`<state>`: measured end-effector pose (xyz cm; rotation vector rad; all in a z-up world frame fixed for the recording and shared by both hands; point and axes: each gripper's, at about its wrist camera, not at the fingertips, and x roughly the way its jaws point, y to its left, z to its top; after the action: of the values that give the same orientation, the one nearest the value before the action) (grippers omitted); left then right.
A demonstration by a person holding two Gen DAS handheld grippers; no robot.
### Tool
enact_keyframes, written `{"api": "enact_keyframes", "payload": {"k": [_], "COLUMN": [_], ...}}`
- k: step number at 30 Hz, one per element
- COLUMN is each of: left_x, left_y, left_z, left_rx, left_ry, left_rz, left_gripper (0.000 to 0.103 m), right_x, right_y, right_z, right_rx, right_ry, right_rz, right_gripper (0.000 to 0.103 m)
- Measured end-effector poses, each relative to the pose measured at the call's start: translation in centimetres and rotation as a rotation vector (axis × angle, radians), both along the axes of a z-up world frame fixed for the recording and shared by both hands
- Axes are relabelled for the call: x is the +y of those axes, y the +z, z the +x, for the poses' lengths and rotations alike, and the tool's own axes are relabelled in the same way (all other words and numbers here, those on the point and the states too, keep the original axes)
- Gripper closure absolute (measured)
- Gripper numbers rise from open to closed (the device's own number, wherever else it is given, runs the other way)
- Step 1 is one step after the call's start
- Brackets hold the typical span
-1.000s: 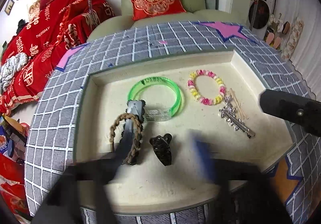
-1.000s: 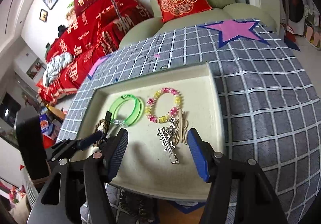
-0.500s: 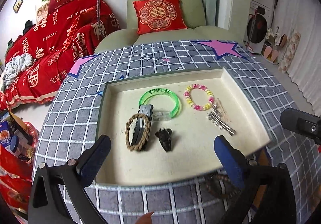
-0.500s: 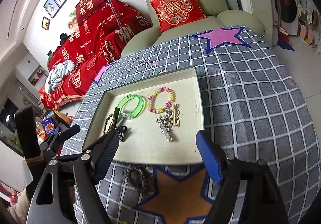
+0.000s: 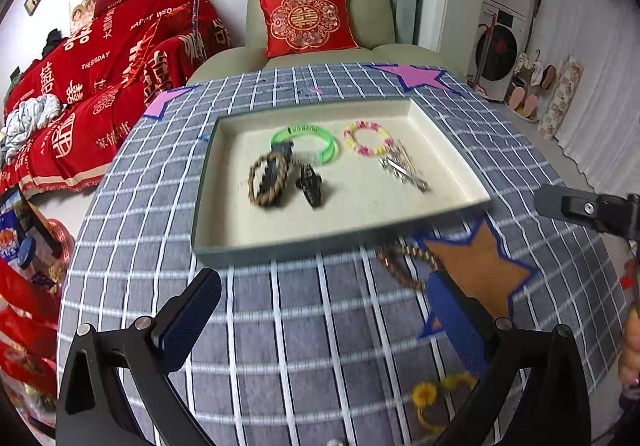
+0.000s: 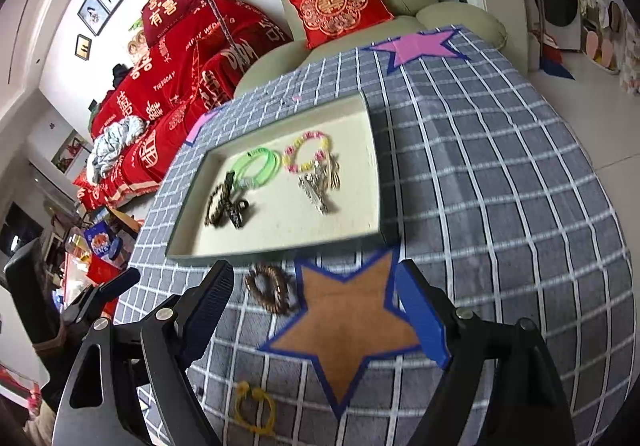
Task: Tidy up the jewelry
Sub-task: 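Move left tool to yellow cord bracelet and right tool to brown coil hair tie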
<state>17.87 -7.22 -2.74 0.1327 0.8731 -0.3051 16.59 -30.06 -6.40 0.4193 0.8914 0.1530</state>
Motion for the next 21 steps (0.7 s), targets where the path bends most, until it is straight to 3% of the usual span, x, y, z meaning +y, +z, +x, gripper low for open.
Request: {"api": "enact_keyframes", "payload": {"k": [8,21], "left_x": [-0.2,-3.2], "left_y": [-1.4,-3.1], "left_z": [-4.3,-8.4], "left_rx": [0.041,0.039], "left_ry": [-0.045,-0.124], "left_rz": [-0.017,0.029], "left_gripper": [0.0,0.0], "right_x": [0.6,1.9], "right_y": [-1.7,-3.3], "right_z": [-1.2,-1.1], "right_rx": [0.061,0.131], "right_ry": [0.018,0.069], "right_rz": [-0.012,-0.036], "right_gripper": [0.018,0.018]}}
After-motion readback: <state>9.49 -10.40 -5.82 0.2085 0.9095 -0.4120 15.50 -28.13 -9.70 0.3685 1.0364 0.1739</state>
